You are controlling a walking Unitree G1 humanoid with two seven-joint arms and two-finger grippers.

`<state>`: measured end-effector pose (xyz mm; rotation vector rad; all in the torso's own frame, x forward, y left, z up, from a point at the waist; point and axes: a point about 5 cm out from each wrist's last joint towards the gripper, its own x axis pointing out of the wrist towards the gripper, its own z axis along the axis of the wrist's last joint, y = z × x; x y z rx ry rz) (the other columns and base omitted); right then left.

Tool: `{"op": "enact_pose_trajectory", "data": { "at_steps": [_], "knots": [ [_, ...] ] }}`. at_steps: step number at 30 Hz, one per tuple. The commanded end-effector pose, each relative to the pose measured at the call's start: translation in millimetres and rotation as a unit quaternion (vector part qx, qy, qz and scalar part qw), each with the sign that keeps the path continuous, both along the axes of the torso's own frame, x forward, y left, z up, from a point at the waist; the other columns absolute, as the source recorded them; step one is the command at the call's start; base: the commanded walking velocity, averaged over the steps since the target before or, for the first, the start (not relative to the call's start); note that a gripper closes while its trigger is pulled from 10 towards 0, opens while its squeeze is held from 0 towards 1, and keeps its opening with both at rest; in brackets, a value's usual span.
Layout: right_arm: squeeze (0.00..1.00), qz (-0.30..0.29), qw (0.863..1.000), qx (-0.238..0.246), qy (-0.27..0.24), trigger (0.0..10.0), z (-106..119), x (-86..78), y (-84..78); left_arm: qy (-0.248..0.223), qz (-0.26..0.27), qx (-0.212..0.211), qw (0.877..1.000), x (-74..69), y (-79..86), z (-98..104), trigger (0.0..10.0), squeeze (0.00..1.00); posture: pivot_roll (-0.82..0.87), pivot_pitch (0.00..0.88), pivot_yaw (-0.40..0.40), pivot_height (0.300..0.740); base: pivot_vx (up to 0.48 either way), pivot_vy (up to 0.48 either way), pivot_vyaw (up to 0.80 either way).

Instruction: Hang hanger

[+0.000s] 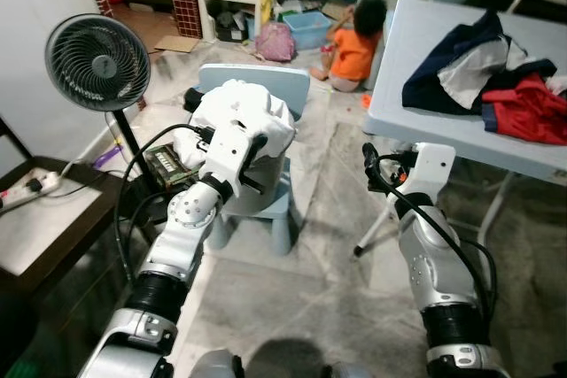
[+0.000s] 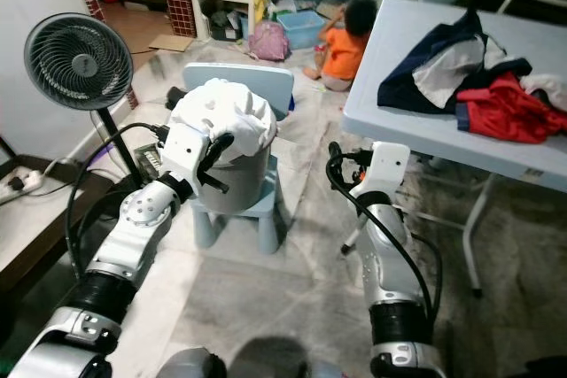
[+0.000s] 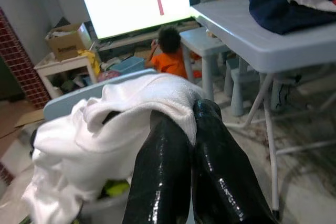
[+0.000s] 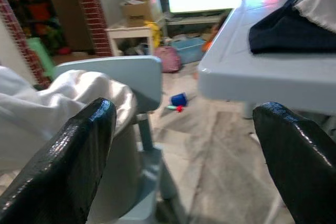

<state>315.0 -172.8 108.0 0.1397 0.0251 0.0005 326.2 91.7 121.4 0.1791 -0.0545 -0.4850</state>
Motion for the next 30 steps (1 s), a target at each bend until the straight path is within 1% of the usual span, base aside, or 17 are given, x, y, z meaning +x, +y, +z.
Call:
{"op": "enact_pose_trajectory", "data": {
  "at_steps": [1,5,6,7,10,11,12,13,16,18,20,22,25,26,28,29,30],
  "knots": [
    [0.0,-0.007,1.0,-0.002,0.001,10.0,0.2,0.8,-4.6,-0.032,-0.042,-0.012,0.999,-0.4,-18.0,18.8,10.0,0.0,-0.02,0.0,0.002,0.74,0.0,0.0,0.0],
    [0.0,-0.008,1.0,0.0,0.0,10.0,0.3,1.2,-4.5,-0.048,-0.074,-0.019,0.996,-3.3,-29.8,27.5,10.0,0.0,-0.02,0.0,0.002,0.74,0.0,0.0,0.0],
    [0.0,-0.009,1.0,0.001,0.0,10.0,0.3,1.2,-4.3,-0.088,-0.113,-0.018,0.99,-9.7,-39.2,36.9,10.0,0.0,-0.02,0.0,0.002,0.74,0.0,0.0,0.0],
    [0.0,-0.009,1.0,0.001,0.0,10.0,0.3,1.2,-4.1,-0.108,-0.141,-0.035,0.983,-14.9,-45.0,43.9,0.0,0.0,-0.02,0.0,0.002,0.74,0.0,0.0,0.0],
    [0.0,-0.008,1.0,0.001,0.0,10.0,0.1,1.5,-3.3,-0.097,-0.16,-0.052,0.981,-16.3,-53.0,49.7,0.0,0.0,-0.02,0.0,0.002,0.74,0.0,0.0,0.0],
    [0.0,-0.008,1.0,0.002,0.0,10.0,-0.3,1.9,-2.4,-0.095,-0.164,-0.059,0.98,-15.1,-60.7,56.7,4.9,0.0,-0.02,0.0,0.002,0.74,0.0,0.0,0.0],
    [0.0,-0.008,1.0,0.002,0.0,10.0,-0.7,2.1,-2.0,-0.092,-0.17,-0.068,0.979,-14.7,-65.9,61.5,4.9,0.0,-0.02,0.0,0.002,0.74,0.0,0.0,0.0],
    [0.0,-0.008,1.0,0.002,0.001,10.0,-1.2,2.4,-1.7,-0.091,-0.176,-0.075,0.977,-14.9,-68.4,63.7,10.0,0.0,-0.01,0.0,-0.001,0.74,0.0,0.0,0.0],
    [0.0,-0.007,1.0,0.003,0.003,10.0,-2.3,3.1,0.4,-0.084,-0.221,-0.096,0.967,-18.5,-81.1,71.9,10.0,0.0,-0.01,0.0,0.0,0.74,0.0,0.0,0.0],
    [0.0,-0.007,1.0,0.002,-0.001,10.0,-0.3,3.9,1.1,-0.075,-0.262,-0.137,0.952,-26.2,-91.3,85.7,10.0,0.0,-0.01,0.0,0.004,0.74,0.0,0.0,0.0],
    [0.0,-0.009,1.0,0.001,-0.002,10.0,0.2,3.9,0.1,-0.074,-0.264,-0.141,0.951,-26.7,-92.2,88.1,10.0,0.0,-0.01,0.0,0.006,0.74,0.0,0.0,0.0],
    [0.0,-0.015,1.0,0.0,-0.001,10.0,-0.4,3.5,-3.4,-0.054,-0.256,-0.176,0.949,-25.2,-91.9,91.7,10.0,0.0,-0.01,0.0,0.006,0.74,0.0,0.0,0.0],
    [0.0,-0.019,1.0,0.0,0.002,10.0,-3.1,2.8,-4.8,-0.038,-0.215,-0.167,0.961,-15.7,-84.5,84.1,10.0,0.0,-0.01,0.0,0.008,0.74,0.0,0.0,0.0],
    [0.0,-0.019,1.0,0.0,0.002,10.0,-3.1,2.8,-4.8,-0.038,-0.215,-0.167,0.961,-15.7,-84.5,84.1,10.0,0.0,-0.01,0.0,0.008,0.74,0.0,0.0,0.0],
    [0.0,-0.02,1.0,0.001,0.003,10.0,-3.7,3.2,-3.5,-0.021,-0.169,-0.146,0.974,-7.1,-72.6,70.0,10.0,0.0,-0.01,0.0,0.008,0.74,0.0,0.0,0.0],
    [0.0,-0.02,1.0,0.001,0.003,10.0,-3.7,3.2,-3.5,-0.021,-0.169,-0.146,0.974,-7.1,-72.6,70.0,10.0,0.0,-0.01,0.0,0.008,0.74,0.0,0.0,0.0],
    [0.0,-0.019,1.0,0.0,0.003,10.0,-3.7,3.6,-2.3,-0.02,-0.096,-0.122,0.988,3.2,-58.0,58.3,10.0,0.0,-0.01,0.0,0.008,0.74,0.0,0.0,0.0]
  ]
}}
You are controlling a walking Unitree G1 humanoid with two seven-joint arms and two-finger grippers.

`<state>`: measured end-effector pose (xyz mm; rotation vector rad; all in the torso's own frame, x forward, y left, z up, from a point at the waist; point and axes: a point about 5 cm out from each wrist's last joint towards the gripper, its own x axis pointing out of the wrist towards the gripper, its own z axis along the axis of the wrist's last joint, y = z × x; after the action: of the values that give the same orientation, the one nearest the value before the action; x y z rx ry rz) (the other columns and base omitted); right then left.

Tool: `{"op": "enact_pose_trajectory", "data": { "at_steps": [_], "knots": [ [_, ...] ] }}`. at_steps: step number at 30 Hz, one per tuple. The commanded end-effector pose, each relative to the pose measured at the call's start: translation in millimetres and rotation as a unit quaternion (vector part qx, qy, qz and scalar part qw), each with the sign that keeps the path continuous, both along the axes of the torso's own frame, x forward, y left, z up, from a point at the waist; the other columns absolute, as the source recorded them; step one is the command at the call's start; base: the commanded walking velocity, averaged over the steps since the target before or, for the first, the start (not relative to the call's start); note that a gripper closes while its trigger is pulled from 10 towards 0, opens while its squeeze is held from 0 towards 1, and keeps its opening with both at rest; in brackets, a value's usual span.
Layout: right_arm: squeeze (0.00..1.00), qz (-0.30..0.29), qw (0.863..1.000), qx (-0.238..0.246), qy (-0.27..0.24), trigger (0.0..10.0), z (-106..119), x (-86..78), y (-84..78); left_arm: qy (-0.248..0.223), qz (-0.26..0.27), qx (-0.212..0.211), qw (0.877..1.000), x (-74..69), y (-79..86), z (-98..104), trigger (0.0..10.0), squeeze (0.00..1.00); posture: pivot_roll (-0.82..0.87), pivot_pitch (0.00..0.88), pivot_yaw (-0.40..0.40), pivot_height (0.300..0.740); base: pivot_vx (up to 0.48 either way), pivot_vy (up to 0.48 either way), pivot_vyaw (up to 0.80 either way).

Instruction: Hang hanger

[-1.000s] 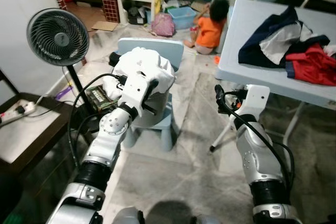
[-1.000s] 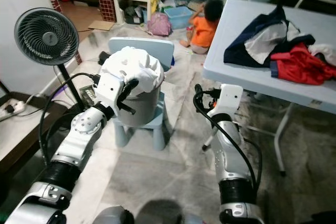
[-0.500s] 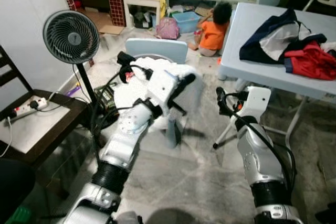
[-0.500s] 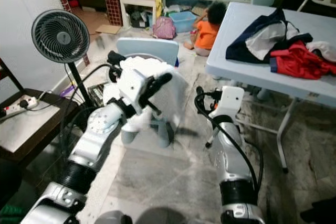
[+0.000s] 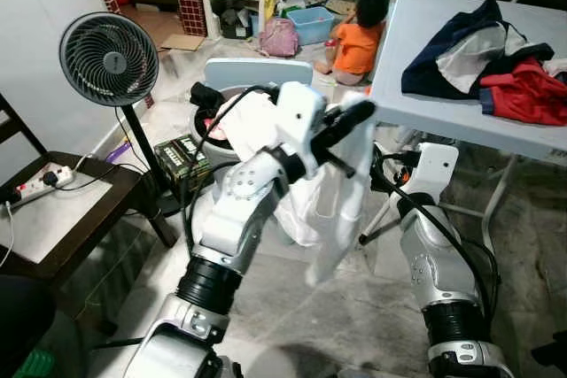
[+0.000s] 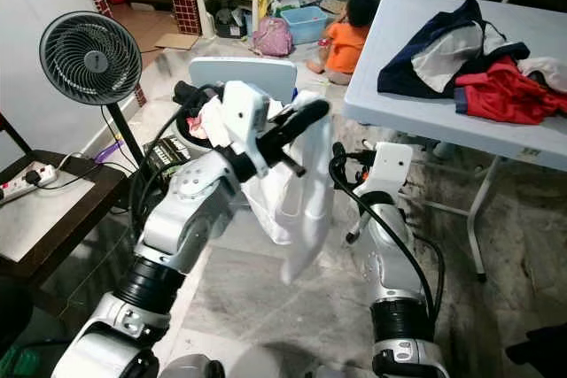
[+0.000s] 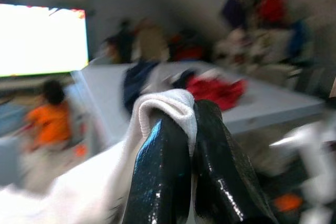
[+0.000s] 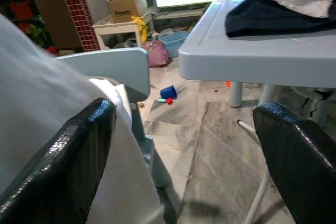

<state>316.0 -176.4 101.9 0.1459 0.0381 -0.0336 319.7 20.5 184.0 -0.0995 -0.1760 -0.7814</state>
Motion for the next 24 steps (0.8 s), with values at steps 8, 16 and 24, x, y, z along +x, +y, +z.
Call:
{"op": "enact_pose_trajectory", "data": {
  "at_steps": [8,16,24],
  "knots": [
    [0.0,-0.011,1.0,-0.014,-0.002,10.0,2.2,4.2,-1.1,0.148,0.287,-0.006,0.947,44.6,75.4,-41.5,10.0,0.0,-0.01,0.0,0.005,0.74,0.0,0.0,0.0],
    [0.0,-0.031,0.999,-0.031,-0.003,10.0,3.2,6.9,-10.0,0.203,-0.191,0.158,0.947,-32.8,-31.7,-71.8,10.0,0.0,-0.01,0.0,0.006,0.74,0.0,0.0,0.0],
    [0.0,-0.037,0.996,-0.08,-0.027,10.0,13.8,6.6,-25.9,0.171,-0.162,0.206,0.95,-36.4,-10.4,-82.2,10.0,0.0,0.0,0.0,-0.001,0.74,0.0,0.0,0.0]
  ]
}}
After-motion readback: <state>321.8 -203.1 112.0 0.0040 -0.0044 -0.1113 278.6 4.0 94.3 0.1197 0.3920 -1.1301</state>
